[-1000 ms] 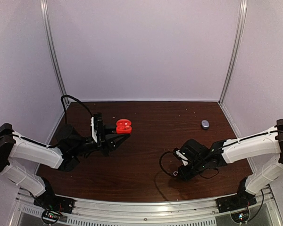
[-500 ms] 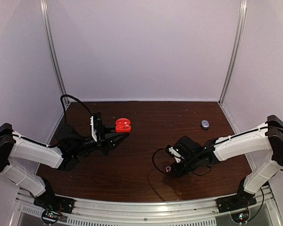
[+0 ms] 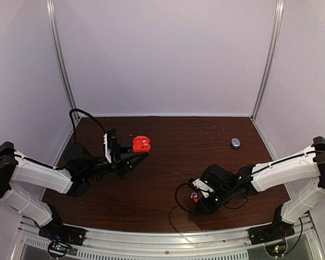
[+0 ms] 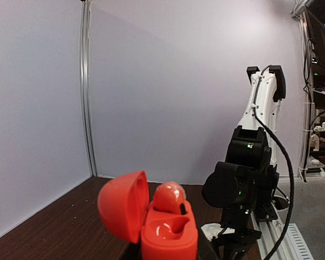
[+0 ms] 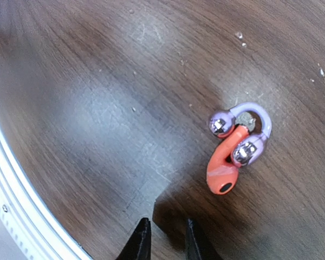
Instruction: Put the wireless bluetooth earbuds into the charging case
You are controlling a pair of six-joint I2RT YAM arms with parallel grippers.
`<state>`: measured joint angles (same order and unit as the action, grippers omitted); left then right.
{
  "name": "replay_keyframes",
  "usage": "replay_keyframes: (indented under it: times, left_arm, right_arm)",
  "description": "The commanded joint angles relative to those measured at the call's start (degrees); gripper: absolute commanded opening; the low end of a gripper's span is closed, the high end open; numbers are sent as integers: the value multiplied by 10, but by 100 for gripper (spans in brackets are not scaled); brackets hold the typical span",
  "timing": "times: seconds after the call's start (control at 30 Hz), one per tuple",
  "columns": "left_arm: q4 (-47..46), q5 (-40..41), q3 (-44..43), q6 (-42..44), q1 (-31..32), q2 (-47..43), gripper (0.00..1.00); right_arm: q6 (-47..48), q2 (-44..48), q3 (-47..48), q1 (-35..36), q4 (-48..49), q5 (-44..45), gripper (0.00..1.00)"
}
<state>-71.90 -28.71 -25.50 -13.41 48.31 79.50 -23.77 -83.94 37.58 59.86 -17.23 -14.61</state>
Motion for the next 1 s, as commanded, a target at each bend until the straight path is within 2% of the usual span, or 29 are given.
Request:
replay_keyframes:
  times: [0.0,0.23,0.73,0.97]
  left_arm:
    - [-13,-4,-7,-3,-5,-1,0]
    - [-7,-2,-1,-3,-5,-10,0]
    - [-10,5,8,-2,-5,-17,0]
    - [-13,7,8,-1,-5,-15,0]
  right_arm:
    - [7,9,27,-1,-22,10,24]
    - [20,23,62,-26,-43,62,23]
    - [36,-43,75,-41,-34,62,2]
    - [35,-59,71,-45,-25,66,1]
